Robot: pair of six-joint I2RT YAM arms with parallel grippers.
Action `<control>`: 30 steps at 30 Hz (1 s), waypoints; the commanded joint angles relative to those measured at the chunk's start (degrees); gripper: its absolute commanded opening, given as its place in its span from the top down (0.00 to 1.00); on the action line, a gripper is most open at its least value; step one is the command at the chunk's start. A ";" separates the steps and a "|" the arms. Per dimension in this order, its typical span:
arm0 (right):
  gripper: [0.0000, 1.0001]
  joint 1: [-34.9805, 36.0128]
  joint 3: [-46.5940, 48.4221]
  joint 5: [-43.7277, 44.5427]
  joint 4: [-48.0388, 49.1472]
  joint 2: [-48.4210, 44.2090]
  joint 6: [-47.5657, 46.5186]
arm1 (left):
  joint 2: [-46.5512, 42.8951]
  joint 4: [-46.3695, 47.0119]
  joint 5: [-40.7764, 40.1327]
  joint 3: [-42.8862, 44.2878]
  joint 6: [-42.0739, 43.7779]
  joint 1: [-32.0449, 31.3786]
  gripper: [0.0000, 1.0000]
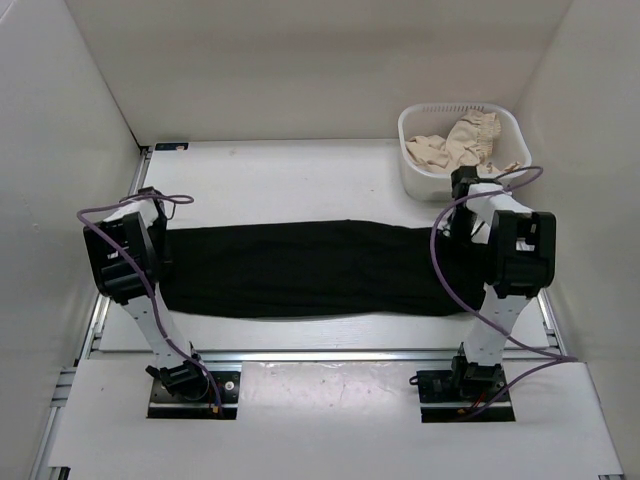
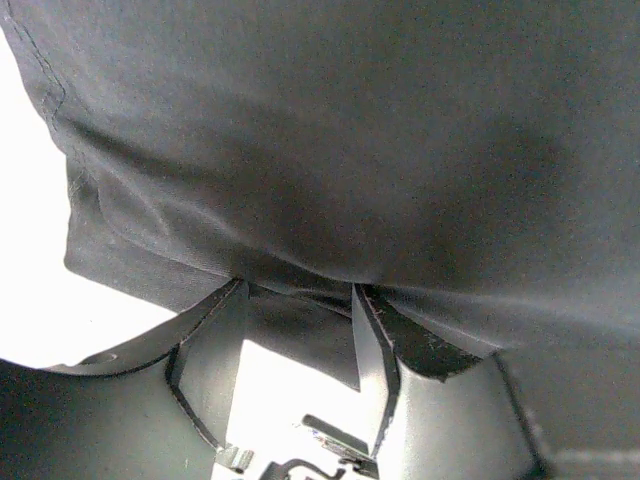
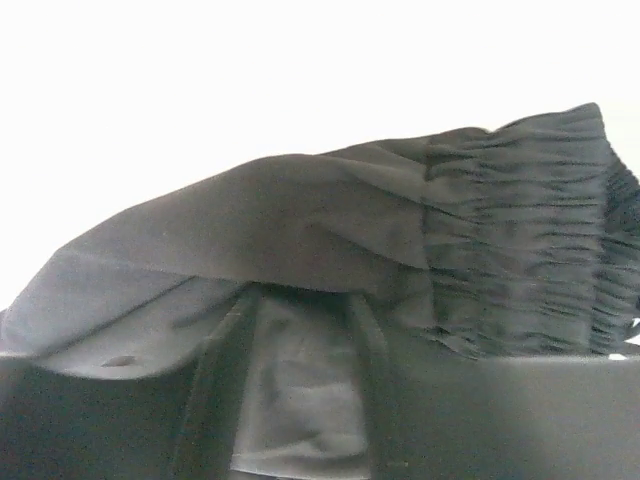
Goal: Fold and stack the trousers
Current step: Fold the trousers
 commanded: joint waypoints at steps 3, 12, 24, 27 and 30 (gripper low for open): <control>0.36 -0.50 3.81 -3.53 -0.66 -3.14 -7.47 | -0.99 5.67 5.15 -3.60 -1.69 -0.07 0.40; 0.10 -7.69 -13.66 1.66 -8.14 -30.48 -5.90 | -6.26 4.53 6.39 -7.22 -1.69 -0.07 0.35; 0.10 -18.16 -35.92 -15.66 13.98 -35.08 4.64 | -7.41 3.47 8.24 -8.35 -1.69 -0.07 0.33; 0.16 -18.16 -36.98 -12.86 14.01 -31.92 7.80 | -7.41 3.47 8.24 -8.88 -1.69 -0.07 0.33; 0.38 -18.16 -37.51 -11.27 14.01 -29.88 8.34 | -7.41 3.47 8.24 -8.89 -1.69 -0.07 0.33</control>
